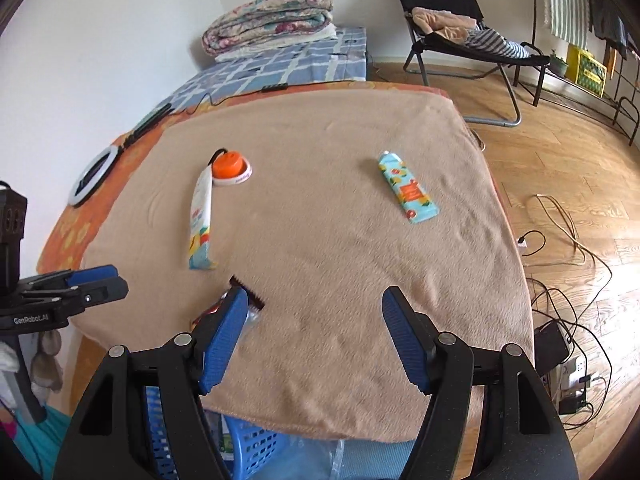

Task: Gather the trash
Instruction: 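Reach the left gripper to the white tissue pack while the right reaches the blue pouch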

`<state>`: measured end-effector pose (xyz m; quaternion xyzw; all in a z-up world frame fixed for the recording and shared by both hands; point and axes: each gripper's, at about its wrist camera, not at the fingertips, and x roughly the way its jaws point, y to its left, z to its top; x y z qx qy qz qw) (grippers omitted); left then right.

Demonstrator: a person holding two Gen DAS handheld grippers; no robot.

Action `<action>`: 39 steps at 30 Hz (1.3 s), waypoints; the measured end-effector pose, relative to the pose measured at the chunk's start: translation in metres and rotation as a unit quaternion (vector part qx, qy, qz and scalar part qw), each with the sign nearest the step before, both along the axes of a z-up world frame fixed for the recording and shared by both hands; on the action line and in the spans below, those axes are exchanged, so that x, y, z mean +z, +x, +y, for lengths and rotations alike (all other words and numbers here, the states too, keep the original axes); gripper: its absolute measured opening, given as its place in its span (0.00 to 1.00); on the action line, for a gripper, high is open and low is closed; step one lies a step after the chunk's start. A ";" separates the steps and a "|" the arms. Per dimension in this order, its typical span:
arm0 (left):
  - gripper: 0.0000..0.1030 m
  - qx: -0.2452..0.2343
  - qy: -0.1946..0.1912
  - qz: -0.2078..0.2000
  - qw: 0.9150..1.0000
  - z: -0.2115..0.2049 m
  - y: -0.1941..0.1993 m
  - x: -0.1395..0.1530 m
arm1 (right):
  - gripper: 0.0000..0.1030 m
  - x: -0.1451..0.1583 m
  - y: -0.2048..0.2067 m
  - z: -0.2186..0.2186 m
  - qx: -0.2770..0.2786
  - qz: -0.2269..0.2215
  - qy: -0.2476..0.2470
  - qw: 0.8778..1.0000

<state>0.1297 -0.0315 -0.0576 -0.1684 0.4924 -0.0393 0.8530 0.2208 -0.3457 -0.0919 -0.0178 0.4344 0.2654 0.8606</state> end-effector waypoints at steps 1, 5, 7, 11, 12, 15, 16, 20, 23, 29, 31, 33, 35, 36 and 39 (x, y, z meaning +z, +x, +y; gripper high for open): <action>0.60 0.002 -0.001 0.001 1.000 0.000 0.005 -0.001 | 0.67 0.002 0.007 -0.001 -0.005 -0.005 0.002 1.000; 0.60 0.013 -0.005 0.003 1.000 0.003 0.022 -0.003 | 0.67 0.005 0.036 -0.001 -0.011 -0.016 -0.007 1.000; 0.60 0.019 -0.009 0.005 1.000 0.005 0.031 -0.005 | 0.67 0.003 0.050 0.002 -0.014 -0.019 -0.019 1.000; 0.61 0.039 -0.024 0.016 0.999 0.016 0.049 -0.013 | 0.67 -0.006 0.077 0.003 -0.018 -0.004 -0.030 0.999; 0.61 0.045 -0.028 0.019 0.998 0.018 0.054 -0.015 | 0.67 -0.008 0.083 0.002 -0.019 0.001 -0.027 0.999; 0.61 0.056 -0.032 0.027 0.998 0.022 0.067 -0.022 | 0.67 -0.016 0.101 0.001 -0.021 0.016 -0.017 1.000; 0.61 0.059 -0.029 0.029 0.997 0.023 0.071 -0.025 | 0.67 -0.018 0.106 0.001 -0.025 0.018 -0.018 0.999; 0.61 0.073 -0.029 0.041 0.996 0.026 0.087 -0.037 | 0.67 -0.031 0.126 0.002 -0.030 0.033 -0.018 0.999; 0.61 0.074 -0.018 0.052 0.996 0.025 0.098 -0.046 | 0.67 -0.041 0.139 0.006 -0.031 0.043 -0.021 0.998; 0.61 0.075 -0.008 0.065 0.995 0.021 0.109 -0.060 | 0.67 -0.056 0.159 0.012 -0.026 0.046 -0.043 0.998; 0.61 0.073 -0.002 0.066 0.995 0.019 0.111 -0.063 | 0.67 -0.062 0.163 0.012 -0.028 0.050 -0.047 0.997; 0.61 0.071 0.004 0.064 0.995 0.019 0.112 -0.064 | 0.67 -0.067 0.168 0.014 -0.029 0.053 -0.050 0.997; 0.61 0.069 0.009 0.062 0.996 0.017 0.112 -0.064 | 0.67 -0.071 0.172 0.016 -0.029 0.051 -0.057 0.997; 0.60 0.069 0.011 0.061 0.996 0.017 0.112 -0.064 | 0.67 -0.072 0.174 0.017 -0.028 0.052 -0.059 0.997; 0.53 0.070 0.016 0.058 0.996 0.019 0.112 -0.065 | 0.67 -0.077 0.180 0.018 -0.030 0.053 -0.063 0.996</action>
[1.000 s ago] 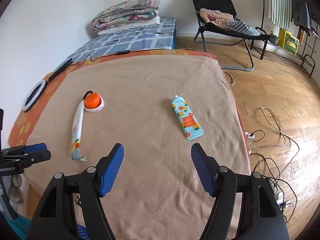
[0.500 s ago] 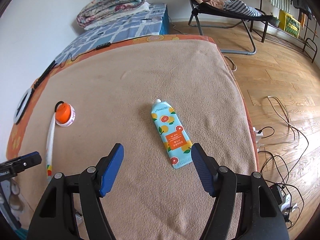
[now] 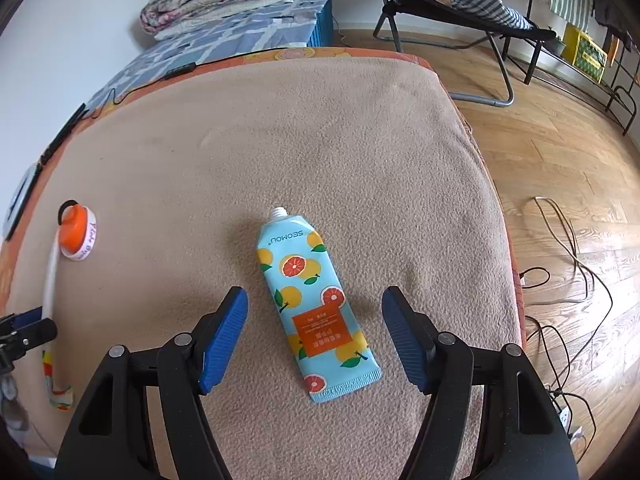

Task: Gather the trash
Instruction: 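Reach the left gripper to the white tissue pack while the right reaches the blue pouch, then grasp the white tissue pack with the left gripper while the right grasps the blue pouch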

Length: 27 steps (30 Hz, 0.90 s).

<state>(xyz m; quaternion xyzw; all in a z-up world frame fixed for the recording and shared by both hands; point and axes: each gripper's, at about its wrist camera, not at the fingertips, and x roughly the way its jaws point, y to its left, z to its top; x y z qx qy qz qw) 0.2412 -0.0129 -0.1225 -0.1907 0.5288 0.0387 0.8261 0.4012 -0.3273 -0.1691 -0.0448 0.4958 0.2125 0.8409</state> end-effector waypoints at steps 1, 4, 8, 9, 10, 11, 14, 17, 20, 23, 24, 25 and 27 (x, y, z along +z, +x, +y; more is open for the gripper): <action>0.50 0.000 0.001 -0.001 1.000 0.001 0.000 0.000 | 0.67 -0.002 0.002 0.000 -0.002 0.001 -0.001 1.000; 0.48 0.004 -0.003 -0.002 1.000 0.003 -0.001 0.000 | 0.67 -0.006 0.006 0.000 -0.005 0.002 -0.001 1.000; 0.44 0.004 0.001 -0.004 1.000 0.003 -0.002 0.000 | 0.61 -0.006 0.008 0.003 -0.004 -0.003 -0.005 1.000; 0.43 0.005 0.002 -0.004 1.000 0.003 -0.002 0.000 | 0.59 -0.006 0.008 0.003 -0.004 -0.004 -0.004 1.000; 0.43 0.005 0.002 -0.005 1.000 0.003 -0.002 0.000 | 0.54 -0.006 0.008 0.003 -0.004 -0.005 -0.003 1.000; 0.42 0.005 0.003 -0.005 1.000 0.003 -0.003 0.001 | 0.47 -0.005 0.007 0.003 -0.004 -0.005 -0.002 1.000; 0.37 0.008 0.002 -0.005 1.000 0.004 -0.003 0.001 | 0.36 -0.004 0.005 0.003 0.001 -0.005 0.003 1.000; 0.32 0.009 -0.001 -0.006 1.000 0.004 -0.005 0.003 | 0.33 -0.004 0.003 0.004 0.004 -0.006 0.002 1.000; 0.24 0.009 0.000 -0.009 1.000 0.004 -0.006 0.006 | 0.33 -0.002 0.000 0.004 0.006 -0.009 0.003 1.000; 0.24 0.009 0.000 -0.013 1.000 0.007 -0.008 0.009 | 0.33 0.001 -0.004 0.005 0.009 -0.016 0.003 1.000; 0.22 0.010 0.000 -0.015 1.000 0.009 -0.010 0.010 | 0.33 0.003 -0.004 0.005 0.009 -0.018 0.004 1.000; 0.20 0.011 -0.001 -0.015 1.000 0.010 -0.011 0.011 | 0.33 0.005 -0.006 0.005 0.010 -0.020 0.006 1.000; 0.19 0.015 -0.005 -0.017 1.000 0.013 -0.013 0.013 | 0.33 0.008 -0.007 0.005 0.011 -0.024 0.009 1.000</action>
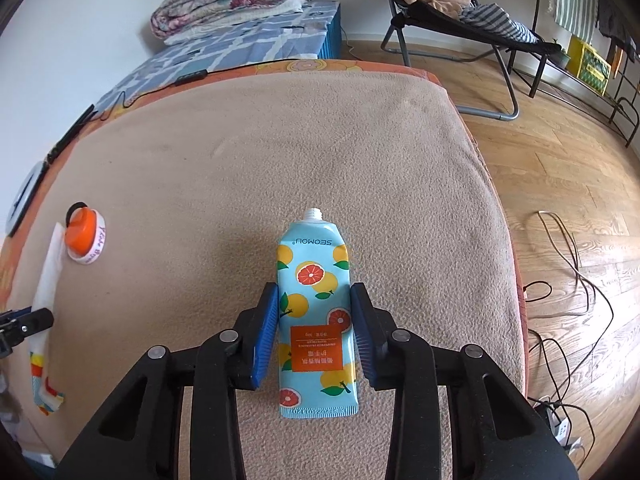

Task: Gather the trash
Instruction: 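Grasp the white tissue pack with the left gripper while the right grasps the blue pouch, then carry the tissue pack and blue pouch over the blue basket with both grippers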

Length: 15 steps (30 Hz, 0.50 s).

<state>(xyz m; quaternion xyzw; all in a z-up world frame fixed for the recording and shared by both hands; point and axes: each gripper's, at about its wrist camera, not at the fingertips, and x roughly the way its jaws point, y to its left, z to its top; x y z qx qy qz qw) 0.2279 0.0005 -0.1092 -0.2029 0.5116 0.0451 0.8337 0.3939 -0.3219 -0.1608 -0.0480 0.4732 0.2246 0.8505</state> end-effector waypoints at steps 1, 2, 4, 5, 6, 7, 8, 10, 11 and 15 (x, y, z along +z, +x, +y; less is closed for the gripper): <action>0.19 0.002 -0.001 -0.001 1.000 0.002 -0.001 0.002 | 0.33 0.002 -0.001 0.000 0.000 -0.002 0.000 1.000; 0.19 0.003 -0.001 -0.003 1.000 0.003 -0.002 0.003 | 0.33 0.003 -0.002 0.001 0.000 -0.004 0.000 1.000; 0.19 0.005 0.002 -0.007 1.000 0.005 -0.005 0.007 | 0.33 0.006 -0.005 0.001 0.002 -0.006 0.001 1.000; 0.19 0.005 0.001 -0.009 1.000 0.007 -0.007 0.009 | 0.33 0.007 -0.006 0.002 0.003 -0.008 0.002 1.000; 0.19 0.006 0.000 -0.010 1.000 0.009 -0.008 0.011 | 0.33 0.009 -0.007 0.003 0.004 -0.010 0.002 1.000; 0.19 0.008 0.000 -0.012 1.000 0.011 -0.010 0.014 | 0.33 0.011 -0.008 0.003 0.005 -0.012 0.002 1.000; 0.19 0.009 -0.001 -0.015 1.000 0.012 -0.013 0.016 | 0.33 0.014 -0.010 0.004 0.006 -0.014 0.002 1.000; 0.19 0.011 -0.004 -0.019 1.000 0.014 -0.016 0.021 | 0.33 0.019 -0.014 0.005 0.008 -0.018 0.006 1.000; 0.19 0.011 -0.004 -0.021 1.000 0.015 -0.018 0.024 | 0.33 0.022 -0.016 0.005 0.009 -0.019 0.009 1.000; 0.19 0.007 -0.002 -0.031 0.999 0.015 -0.028 0.037 | 0.33 0.036 -0.028 0.008 0.016 -0.029 0.011 0.999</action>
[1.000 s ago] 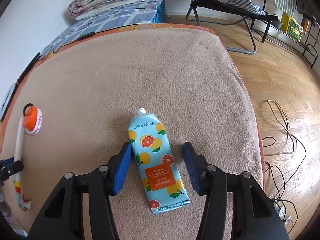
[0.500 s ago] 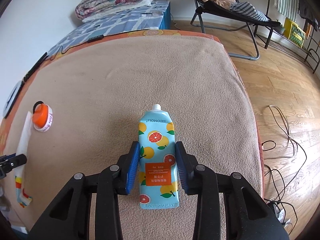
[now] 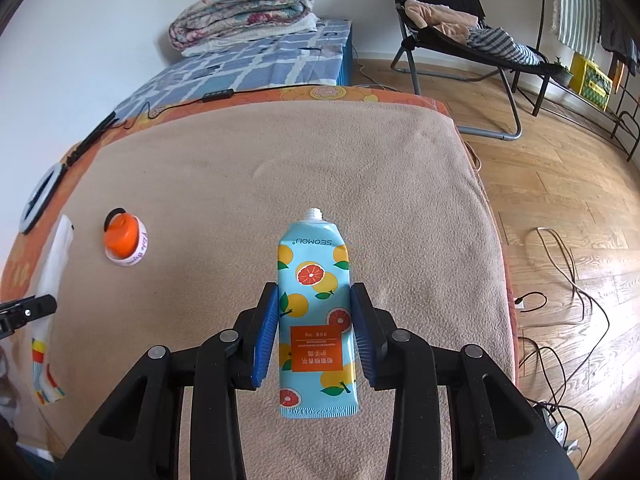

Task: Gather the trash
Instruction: 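Carry the tissue pack and blue pouch over the blue basket with both grippers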

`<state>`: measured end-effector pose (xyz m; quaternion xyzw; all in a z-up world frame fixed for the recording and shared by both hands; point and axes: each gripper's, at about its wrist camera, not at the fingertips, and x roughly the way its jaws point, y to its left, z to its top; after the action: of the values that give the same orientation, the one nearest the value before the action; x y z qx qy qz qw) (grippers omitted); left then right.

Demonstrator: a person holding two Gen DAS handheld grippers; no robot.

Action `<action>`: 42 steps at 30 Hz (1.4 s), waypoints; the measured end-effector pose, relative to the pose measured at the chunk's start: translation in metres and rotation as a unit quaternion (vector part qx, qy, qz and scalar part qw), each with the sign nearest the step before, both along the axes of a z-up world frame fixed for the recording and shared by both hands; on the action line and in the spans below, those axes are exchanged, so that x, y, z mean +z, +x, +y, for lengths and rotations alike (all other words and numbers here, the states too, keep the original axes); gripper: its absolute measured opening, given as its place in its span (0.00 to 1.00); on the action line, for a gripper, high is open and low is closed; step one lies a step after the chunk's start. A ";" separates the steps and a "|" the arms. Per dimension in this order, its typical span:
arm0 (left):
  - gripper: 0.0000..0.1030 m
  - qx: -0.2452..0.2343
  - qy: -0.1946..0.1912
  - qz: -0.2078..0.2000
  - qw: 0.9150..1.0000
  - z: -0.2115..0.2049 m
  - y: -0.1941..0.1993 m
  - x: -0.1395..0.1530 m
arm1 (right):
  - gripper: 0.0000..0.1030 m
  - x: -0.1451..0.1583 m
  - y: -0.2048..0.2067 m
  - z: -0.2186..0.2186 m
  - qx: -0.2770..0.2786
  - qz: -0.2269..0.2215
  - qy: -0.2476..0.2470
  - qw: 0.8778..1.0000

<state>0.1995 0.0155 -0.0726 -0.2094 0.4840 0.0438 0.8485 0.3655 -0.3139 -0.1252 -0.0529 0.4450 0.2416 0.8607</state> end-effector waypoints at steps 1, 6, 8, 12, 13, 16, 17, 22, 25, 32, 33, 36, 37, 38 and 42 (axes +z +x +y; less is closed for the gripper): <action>0.19 -0.001 0.000 -0.003 1.000 0.000 -0.003 0.003 | 0.33 0.003 -0.004 0.002 0.003 -0.002 0.001 1.000; 0.19 -0.013 0.006 -0.011 1.000 -0.001 -0.021 0.016 | 0.33 0.019 -0.026 0.010 0.022 -0.006 0.010 1.000; 0.19 -0.018 0.010 -0.013 1.000 -0.003 -0.029 0.020 | 0.33 0.024 -0.038 0.015 0.033 -0.010 0.006 0.999; 0.19 -0.029 0.011 -0.016 0.999 -0.008 -0.050 0.026 | 0.33 0.034 -0.065 0.021 0.051 -0.012 0.013 0.999; 0.19 -0.032 0.011 -0.016 0.999 -0.010 -0.055 0.028 | 0.33 0.037 -0.072 0.023 0.055 -0.012 0.015 0.998; 0.19 -0.039 0.012 -0.018 0.999 -0.013 -0.073 0.032 | 0.33 0.043 -0.093 0.026 0.069 -0.016 0.016 0.997; 0.19 -0.041 0.013 -0.020 0.999 -0.014 -0.079 0.034 | 0.33 0.045 -0.100 0.028 0.073 -0.019 0.015 0.997; 0.19 -0.044 0.011 -0.021 0.999 -0.017 -0.112 0.039 | 0.33 0.056 -0.137 0.032 0.095 -0.025 0.020 0.995; 0.19 -0.045 0.008 -0.021 0.999 -0.018 -0.132 0.040 | 0.33 0.060 -0.157 0.032 0.107 -0.025 0.025 0.994; 0.19 -0.053 0.003 -0.012 0.998 -0.026 -0.180 0.038 | 0.33 0.066 -0.209 0.034 0.141 -0.027 0.032 0.989; 0.19 -0.054 0.003 -0.011 0.998 -0.027 -0.186 0.037 | 0.33 0.065 -0.216 0.035 0.147 -0.027 0.034 0.988; 0.19 -0.058 0.002 -0.006 0.998 -0.031 -0.201 0.033 | 0.33 0.062 -0.237 0.036 0.161 -0.022 0.037 0.986; 0.19 -0.060 0.002 -0.003 0.998 -0.033 -0.205 0.032 | 0.33 0.060 -0.243 0.037 0.165 -0.019 0.038 0.985; 0.19 -0.060 0.001 -0.001 0.998 -0.034 -0.210 0.030 | 0.33 0.058 -0.249 0.037 0.170 -0.015 0.038 0.985; 0.19 -0.063 -0.007 0.011 0.998 -0.037 -0.225 0.018 | 0.33 0.046 -0.269 0.041 0.186 -0.002 0.036 0.982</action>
<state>-0.0258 -0.0220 -0.0547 -0.1840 0.5057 -0.0104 0.8428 0.0961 -0.2727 -0.0788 -0.1042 0.4163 0.4132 0.8032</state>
